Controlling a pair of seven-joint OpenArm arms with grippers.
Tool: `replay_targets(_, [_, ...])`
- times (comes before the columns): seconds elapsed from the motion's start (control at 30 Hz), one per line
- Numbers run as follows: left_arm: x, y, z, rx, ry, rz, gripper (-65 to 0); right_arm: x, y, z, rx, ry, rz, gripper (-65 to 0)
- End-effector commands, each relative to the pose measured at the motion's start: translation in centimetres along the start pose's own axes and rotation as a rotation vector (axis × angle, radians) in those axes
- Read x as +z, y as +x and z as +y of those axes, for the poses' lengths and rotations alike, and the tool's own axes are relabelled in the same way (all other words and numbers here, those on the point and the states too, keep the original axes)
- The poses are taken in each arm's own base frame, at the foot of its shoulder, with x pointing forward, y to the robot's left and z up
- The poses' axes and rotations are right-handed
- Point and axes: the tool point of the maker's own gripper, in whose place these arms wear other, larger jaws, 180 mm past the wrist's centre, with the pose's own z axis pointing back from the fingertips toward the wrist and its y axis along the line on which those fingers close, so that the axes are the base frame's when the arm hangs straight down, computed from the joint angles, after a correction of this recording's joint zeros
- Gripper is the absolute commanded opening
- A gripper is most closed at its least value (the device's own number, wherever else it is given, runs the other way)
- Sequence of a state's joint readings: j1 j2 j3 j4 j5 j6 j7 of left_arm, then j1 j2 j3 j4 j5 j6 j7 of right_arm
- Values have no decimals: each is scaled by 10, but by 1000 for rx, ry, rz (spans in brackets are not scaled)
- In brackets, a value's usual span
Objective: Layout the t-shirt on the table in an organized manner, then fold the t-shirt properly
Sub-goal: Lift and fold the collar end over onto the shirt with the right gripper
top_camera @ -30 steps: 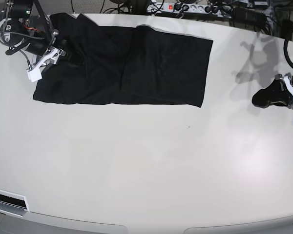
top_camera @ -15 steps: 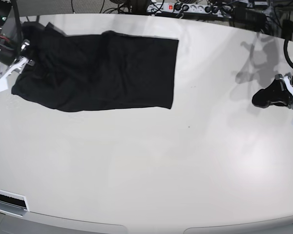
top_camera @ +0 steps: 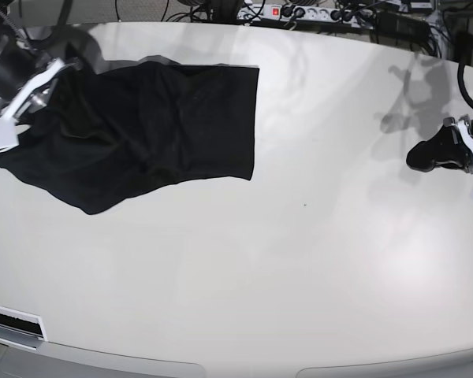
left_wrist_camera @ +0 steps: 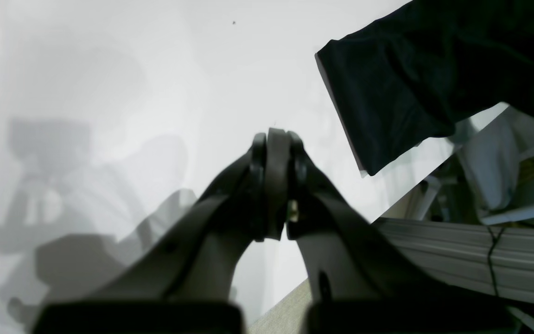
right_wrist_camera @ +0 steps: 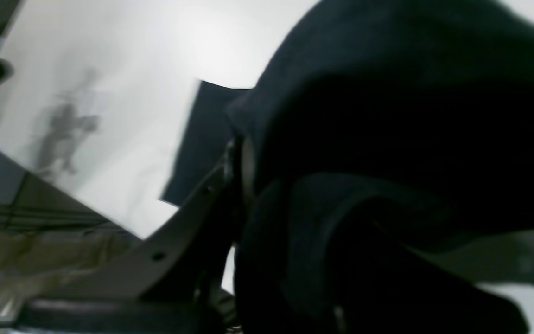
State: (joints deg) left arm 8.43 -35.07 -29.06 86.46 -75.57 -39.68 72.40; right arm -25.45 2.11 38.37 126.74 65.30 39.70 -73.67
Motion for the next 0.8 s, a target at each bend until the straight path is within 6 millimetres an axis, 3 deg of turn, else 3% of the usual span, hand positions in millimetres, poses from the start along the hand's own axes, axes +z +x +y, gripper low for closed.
replay_targets(0.0, [6, 17, -1, -31, -3, -49, -650, -2, 15, 15, 25, 46, -62, -650])
replay_targets(0.27, [7, 18, -1, -31, -3, -54, -650, -46, 11, 95, 23, 284, -49, -650])
replay_targets(0.47, [7, 19, -2, -30, -7, -59, -650, -80, 1, 132, 99, 333, -20, -650])
replay_targets(0.5, [7, 19, -2, -30, -8, -59, -650, -86, 0, 138, 108, 345, -19, -617])
replay_targets(0.53, [7, 19, -2, -30, -8, -59, -650, -93, -2, 144, 116, 365, -17, -544])
replay_targets(0.63, [7, 20, -2, -30, -8, -60, -650, -110, -2, 174, 146, 472, -2, -247])
replay_targets(0.67, [7, 20, -2, -30, -8, -63, -650, -112, -3, 186, 181, 511, 23, -200])
replay_targets(0.77, [8, 21, -2, -32, -5, -64, -650, -106, -2, 219, 315, 628, 94, -201])
